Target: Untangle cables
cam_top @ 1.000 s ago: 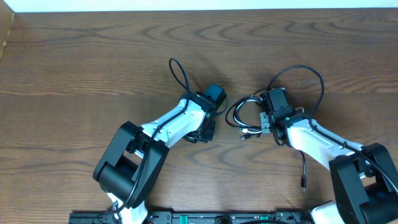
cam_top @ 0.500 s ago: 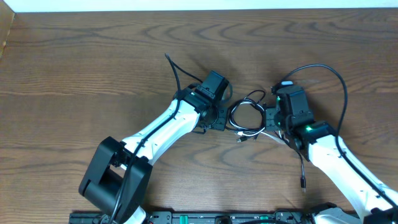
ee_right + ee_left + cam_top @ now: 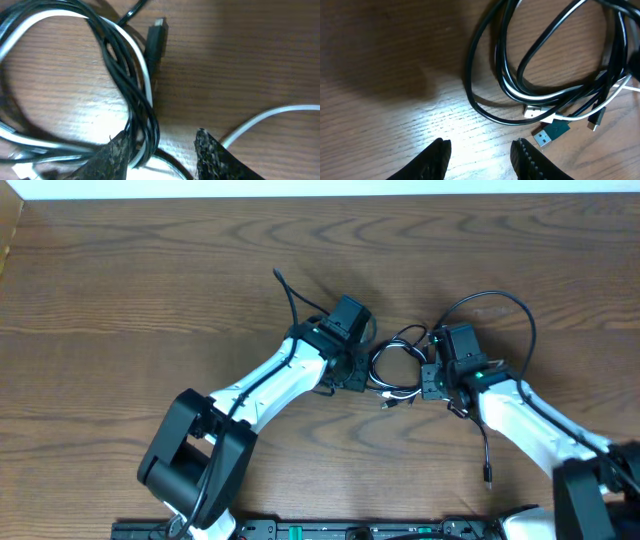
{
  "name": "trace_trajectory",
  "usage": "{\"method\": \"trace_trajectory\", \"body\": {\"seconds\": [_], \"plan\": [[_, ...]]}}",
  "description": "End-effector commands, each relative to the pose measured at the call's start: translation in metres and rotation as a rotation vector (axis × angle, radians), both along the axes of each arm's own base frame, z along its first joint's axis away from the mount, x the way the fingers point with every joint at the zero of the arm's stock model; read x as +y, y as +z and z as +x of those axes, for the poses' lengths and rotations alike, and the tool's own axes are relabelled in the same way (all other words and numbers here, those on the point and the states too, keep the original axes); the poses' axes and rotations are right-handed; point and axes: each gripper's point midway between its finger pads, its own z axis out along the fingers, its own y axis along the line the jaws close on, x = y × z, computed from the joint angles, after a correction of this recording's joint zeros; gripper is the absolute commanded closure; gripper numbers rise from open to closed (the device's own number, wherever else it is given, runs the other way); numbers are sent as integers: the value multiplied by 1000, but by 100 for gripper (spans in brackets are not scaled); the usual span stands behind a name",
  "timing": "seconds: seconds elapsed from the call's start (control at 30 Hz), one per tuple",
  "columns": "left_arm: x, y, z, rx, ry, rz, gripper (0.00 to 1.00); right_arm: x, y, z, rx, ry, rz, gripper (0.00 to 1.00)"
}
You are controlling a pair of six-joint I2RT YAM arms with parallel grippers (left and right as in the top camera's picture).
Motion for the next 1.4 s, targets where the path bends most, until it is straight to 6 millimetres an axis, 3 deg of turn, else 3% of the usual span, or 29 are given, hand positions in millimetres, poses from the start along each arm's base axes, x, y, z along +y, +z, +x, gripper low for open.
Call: {"method": "trace_trajectory", "body": {"seconds": [0.0,0.3,0.63,0.9,1.1,1.37], "plan": [[-10,-12,-7,26,-35,6,56,-4,-12,1,15,-9,-24,62],[-24,-14,-3,-8,-55,-24,55,6,-14,3,17,13,24,62],[-26,-15,20,-107,-14,-9,56,13,18,9,-65,27,77,60],[-32,-33,29,-135,-16,7,55,2,8,10,-54,21,3,60],[-35,-32,32,-151,-16,-5,56,-6,-5,8,-25,6,-43,60],[-27,-42,33,-154,-5,46,55,-13,-11,9,-19,-10,-82,61]]}}
